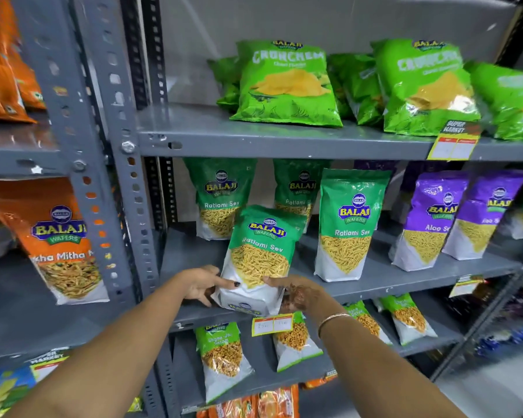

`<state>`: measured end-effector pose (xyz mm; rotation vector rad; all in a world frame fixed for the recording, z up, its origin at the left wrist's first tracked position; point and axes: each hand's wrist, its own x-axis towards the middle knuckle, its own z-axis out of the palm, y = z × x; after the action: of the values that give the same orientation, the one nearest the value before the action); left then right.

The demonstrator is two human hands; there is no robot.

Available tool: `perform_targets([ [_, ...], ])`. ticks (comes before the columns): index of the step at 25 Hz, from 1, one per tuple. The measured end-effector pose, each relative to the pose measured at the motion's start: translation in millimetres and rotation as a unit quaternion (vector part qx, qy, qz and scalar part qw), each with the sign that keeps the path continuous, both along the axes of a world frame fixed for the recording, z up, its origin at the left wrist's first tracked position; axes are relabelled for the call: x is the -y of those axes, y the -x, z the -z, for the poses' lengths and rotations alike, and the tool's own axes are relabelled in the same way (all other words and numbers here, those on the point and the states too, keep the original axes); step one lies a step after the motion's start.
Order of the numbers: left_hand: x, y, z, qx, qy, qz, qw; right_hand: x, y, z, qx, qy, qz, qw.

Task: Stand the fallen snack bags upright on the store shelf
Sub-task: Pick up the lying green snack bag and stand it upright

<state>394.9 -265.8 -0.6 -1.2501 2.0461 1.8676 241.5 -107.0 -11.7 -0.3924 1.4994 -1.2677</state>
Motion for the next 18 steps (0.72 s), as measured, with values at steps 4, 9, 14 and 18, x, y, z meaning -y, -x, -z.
perform_targets([
  [4,-14.7,-2.4,-12.1,-0.044,0.057,-0.004,0.997,-7.6,-7.3,-26.3,-0.103,0.06,0.03,0.992],
  [9,-2.3,9.6,12.0,-0.113,0.165,-0.032,0.979,2.8,4.3,-26.0,-0.221,0.083,0.053,0.97],
  [14,-36.2,6.0,13.6,-0.136,0.227,-0.12,0.957,21.4,15.4,-5.1,-0.26,0.085,0.059,0.96],
  [18,-34.3,10.8,34.2,-0.102,0.277,-0.171,0.94,44.3,20.6,13.6,-0.306,0.088,0.049,0.947],
])
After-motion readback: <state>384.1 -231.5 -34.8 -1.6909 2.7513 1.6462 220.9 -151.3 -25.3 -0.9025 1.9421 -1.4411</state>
